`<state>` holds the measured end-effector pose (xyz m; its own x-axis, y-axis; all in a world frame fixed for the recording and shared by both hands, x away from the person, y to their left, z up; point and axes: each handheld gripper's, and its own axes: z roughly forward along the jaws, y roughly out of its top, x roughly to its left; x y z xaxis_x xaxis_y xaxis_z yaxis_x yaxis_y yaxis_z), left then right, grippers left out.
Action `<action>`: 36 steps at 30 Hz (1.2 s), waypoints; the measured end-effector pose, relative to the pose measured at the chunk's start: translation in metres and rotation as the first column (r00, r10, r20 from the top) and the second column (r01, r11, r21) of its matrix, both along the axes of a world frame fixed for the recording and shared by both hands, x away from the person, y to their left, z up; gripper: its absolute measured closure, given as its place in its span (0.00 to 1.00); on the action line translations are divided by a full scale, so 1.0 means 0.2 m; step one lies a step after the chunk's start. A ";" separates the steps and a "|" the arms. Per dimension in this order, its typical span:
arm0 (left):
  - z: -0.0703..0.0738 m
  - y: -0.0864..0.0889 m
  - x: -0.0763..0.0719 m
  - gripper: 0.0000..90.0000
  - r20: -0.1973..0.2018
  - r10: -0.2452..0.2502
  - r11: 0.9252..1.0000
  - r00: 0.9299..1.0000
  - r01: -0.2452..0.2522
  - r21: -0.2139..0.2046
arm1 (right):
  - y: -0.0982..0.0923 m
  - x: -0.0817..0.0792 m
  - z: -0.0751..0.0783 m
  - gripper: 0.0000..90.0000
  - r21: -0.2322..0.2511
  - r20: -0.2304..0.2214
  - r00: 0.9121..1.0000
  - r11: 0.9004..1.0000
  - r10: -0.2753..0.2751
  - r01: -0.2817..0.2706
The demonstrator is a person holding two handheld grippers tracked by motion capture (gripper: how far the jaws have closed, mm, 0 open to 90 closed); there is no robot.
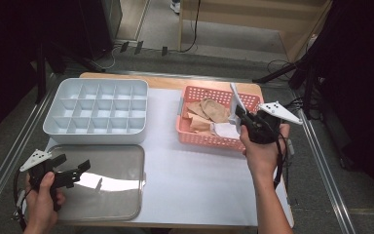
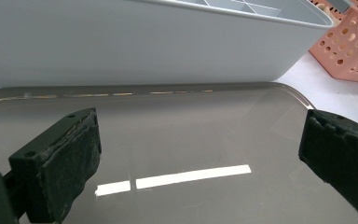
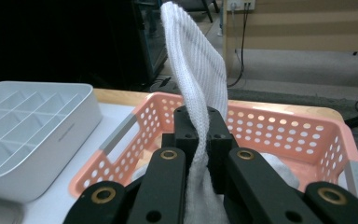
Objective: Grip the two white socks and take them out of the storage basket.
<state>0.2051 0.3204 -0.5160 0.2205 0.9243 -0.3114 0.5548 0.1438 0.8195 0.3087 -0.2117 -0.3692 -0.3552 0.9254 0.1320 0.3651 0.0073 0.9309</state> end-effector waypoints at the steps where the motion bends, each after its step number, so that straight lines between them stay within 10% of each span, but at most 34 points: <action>1: 0.00 0.00 0.00 0.00 0.000 -0.001 1.000 1.000 0.001 0.001 | 0.00 -0.02 0.00 0.98 0.001 0.002 1.000 1.000 0.005 -0.005; 23: 0.00 -0.01 -0.01 0.00 0.000 -0.003 1.000 1.000 0.003 0.005 | 0.08 -0.40 -0.26 0.98 0.044 -0.039 0.993 0.993 0.114 -0.112; 36: 0.00 -0.01 -0.01 0.00 -0.003 -0.009 1.000 1.000 0.009 0.008 | 0.20 -0.46 -0.61 0.97 -0.040 -0.128 0.981 0.988 0.142 -0.149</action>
